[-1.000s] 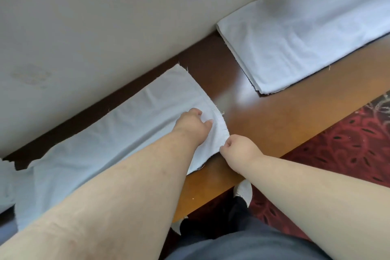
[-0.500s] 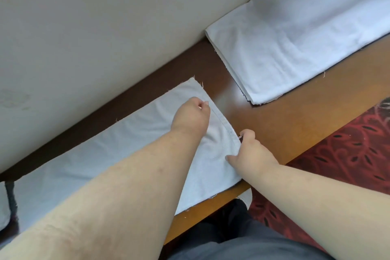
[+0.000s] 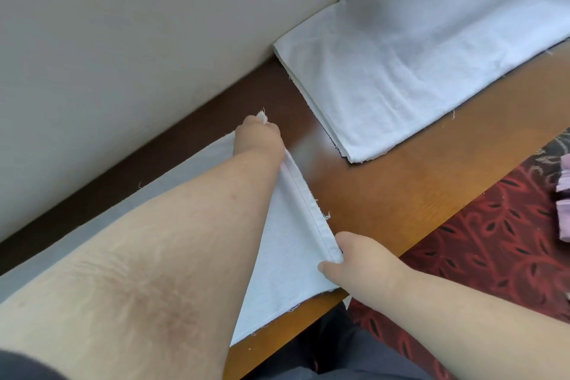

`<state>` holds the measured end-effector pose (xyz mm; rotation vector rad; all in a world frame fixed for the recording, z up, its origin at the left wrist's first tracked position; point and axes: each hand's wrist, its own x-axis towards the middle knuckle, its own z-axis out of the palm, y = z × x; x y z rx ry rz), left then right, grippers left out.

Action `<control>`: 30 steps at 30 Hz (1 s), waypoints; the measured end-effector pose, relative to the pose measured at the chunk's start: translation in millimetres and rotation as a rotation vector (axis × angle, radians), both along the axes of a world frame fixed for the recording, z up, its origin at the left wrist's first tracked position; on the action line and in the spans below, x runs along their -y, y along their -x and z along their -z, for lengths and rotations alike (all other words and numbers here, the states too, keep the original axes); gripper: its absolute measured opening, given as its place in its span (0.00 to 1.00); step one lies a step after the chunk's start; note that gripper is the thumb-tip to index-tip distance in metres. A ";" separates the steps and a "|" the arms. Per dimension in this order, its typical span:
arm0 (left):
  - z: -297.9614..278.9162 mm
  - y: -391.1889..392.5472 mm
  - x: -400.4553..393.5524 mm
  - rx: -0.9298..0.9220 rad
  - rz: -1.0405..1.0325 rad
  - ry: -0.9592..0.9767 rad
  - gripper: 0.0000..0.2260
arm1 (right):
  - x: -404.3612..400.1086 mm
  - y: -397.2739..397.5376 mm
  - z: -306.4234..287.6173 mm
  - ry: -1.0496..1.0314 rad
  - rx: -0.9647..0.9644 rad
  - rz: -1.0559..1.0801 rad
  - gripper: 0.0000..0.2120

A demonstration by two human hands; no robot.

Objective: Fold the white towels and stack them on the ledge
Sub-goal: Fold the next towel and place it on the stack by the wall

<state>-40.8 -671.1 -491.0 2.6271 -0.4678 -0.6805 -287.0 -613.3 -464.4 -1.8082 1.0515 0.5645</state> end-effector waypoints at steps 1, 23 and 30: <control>-5.7 -0.9 0.7 -0.016 -0.034 0.066 0.11 | 1.6 0.8 -5.0 -0.035 0.024 -0.007 0.10; -137.2 -68.8 -185.4 -0.263 -0.433 0.643 0.16 | -109.1 -87.2 -96.9 0.220 0.742 -0.888 0.26; -153.5 -85.6 -306.8 -0.256 -0.433 0.569 0.29 | -188.2 -125.7 -102.2 0.252 0.906 -1.094 0.25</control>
